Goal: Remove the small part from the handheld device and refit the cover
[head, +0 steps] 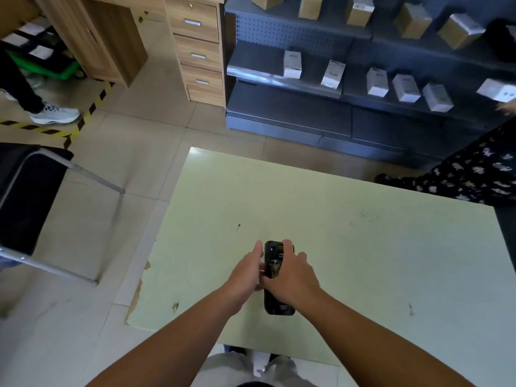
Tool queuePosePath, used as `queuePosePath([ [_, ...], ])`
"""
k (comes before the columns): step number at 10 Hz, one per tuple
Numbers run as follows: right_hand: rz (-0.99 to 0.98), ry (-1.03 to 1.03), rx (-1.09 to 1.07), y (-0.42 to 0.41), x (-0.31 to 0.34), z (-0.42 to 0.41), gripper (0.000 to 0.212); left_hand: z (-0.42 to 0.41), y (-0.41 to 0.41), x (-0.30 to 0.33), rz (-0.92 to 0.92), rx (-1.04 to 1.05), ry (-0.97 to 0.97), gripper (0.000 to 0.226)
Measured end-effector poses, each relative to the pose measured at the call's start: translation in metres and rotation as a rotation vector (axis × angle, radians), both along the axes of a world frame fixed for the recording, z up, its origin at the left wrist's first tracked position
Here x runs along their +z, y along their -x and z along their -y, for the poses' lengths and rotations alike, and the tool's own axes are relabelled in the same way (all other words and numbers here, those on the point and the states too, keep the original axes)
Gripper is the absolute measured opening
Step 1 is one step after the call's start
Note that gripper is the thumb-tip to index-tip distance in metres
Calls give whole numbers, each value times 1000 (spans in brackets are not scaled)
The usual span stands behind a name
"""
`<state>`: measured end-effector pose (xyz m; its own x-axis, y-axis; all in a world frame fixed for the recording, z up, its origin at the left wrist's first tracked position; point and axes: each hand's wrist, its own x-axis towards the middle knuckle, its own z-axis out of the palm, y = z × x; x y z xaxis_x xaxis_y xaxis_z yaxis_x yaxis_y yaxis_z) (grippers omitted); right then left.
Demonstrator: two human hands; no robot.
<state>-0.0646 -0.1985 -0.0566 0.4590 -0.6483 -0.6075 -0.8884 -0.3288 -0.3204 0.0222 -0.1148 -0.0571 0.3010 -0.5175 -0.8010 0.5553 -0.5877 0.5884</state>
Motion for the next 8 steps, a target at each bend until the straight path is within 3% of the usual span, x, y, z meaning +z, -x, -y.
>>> queuePosePath([
  [1,-36,47,15,-12,-19,-5,98,-17,-13,-18,86,41,-89,58],
  [5,-103,161,88,-34,-56,-16,100,-61,-23,-58,52,64,-160,47],
  [7,-138,53,127,-29,-35,-4,111,-59,-19,-51,119,-29,-112,41],
  [8,90,21,28,-19,3,27,100,-58,-17,-47,145,-64,-143,36],
])
